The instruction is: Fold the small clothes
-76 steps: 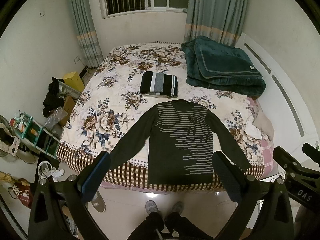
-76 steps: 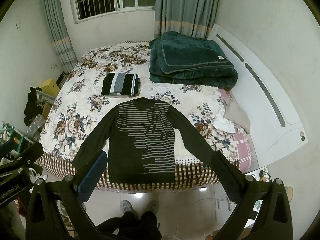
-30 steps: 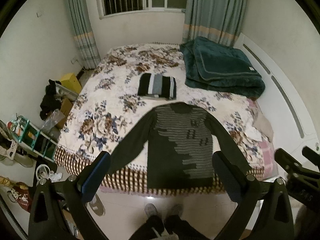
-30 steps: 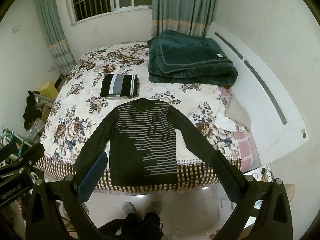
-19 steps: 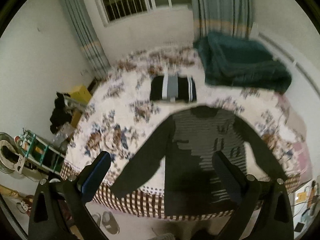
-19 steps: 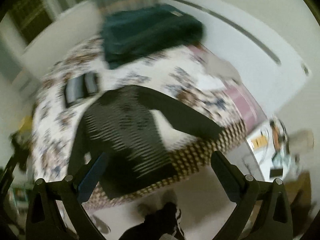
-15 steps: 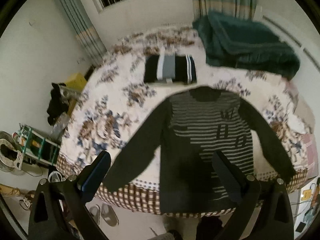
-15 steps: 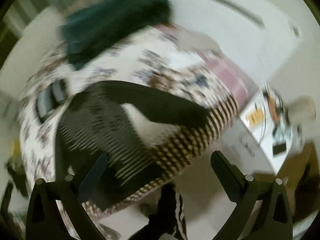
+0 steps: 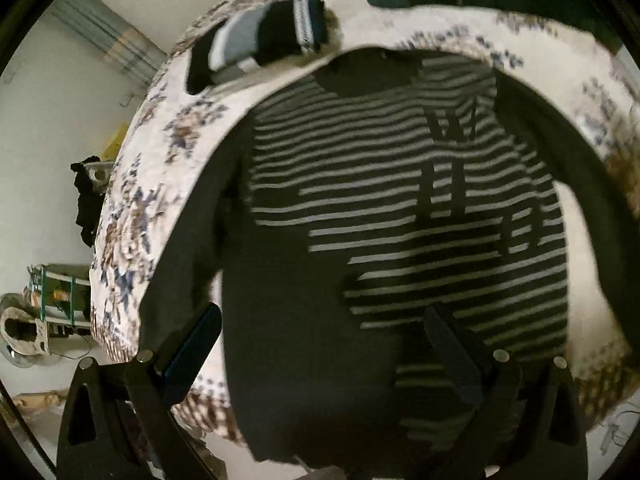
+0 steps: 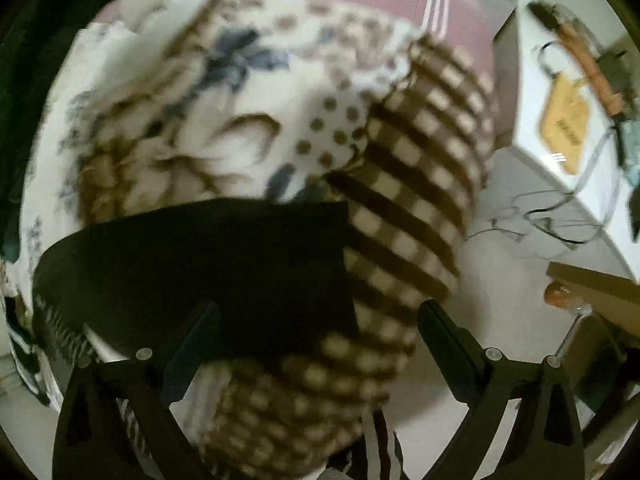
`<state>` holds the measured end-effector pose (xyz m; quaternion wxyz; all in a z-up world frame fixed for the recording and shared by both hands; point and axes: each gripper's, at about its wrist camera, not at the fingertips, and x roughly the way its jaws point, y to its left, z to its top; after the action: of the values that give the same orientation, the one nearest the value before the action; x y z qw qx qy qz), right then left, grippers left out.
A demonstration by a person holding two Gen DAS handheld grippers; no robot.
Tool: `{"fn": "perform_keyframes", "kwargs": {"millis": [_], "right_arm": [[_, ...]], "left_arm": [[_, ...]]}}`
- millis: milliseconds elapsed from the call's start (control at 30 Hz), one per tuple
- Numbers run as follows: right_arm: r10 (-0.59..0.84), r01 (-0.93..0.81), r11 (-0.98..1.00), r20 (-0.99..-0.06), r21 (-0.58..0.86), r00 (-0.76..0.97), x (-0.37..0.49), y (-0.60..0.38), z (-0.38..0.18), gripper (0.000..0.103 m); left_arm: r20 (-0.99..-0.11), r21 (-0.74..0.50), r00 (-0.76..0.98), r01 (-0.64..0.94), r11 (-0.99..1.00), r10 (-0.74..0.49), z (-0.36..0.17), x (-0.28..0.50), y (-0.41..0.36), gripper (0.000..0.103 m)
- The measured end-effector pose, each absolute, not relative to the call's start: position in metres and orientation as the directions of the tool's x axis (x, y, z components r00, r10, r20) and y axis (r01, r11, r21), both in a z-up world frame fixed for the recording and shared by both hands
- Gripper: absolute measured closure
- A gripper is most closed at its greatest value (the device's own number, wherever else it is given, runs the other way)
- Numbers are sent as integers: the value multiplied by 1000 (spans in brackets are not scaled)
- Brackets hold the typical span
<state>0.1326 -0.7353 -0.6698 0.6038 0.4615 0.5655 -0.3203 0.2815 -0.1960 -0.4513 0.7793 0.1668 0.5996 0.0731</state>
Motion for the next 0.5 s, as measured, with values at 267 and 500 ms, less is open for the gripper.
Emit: {"fn": "perform_keyframes", "kwargs": {"millis": [267, 500], "right_arm": [[-1, 856, 477, -974, 199, 227, 160, -747, -650, 93], [-124, 854, 488, -954, 180, 272, 182, -797, -601, 93]], "left_arm": [[-913, 335, 288, 122, 934, 290, -492, 316, -243, 0], [-929, 266, 303, 153, 952, 212, -497, 332, -281, 0]]}}
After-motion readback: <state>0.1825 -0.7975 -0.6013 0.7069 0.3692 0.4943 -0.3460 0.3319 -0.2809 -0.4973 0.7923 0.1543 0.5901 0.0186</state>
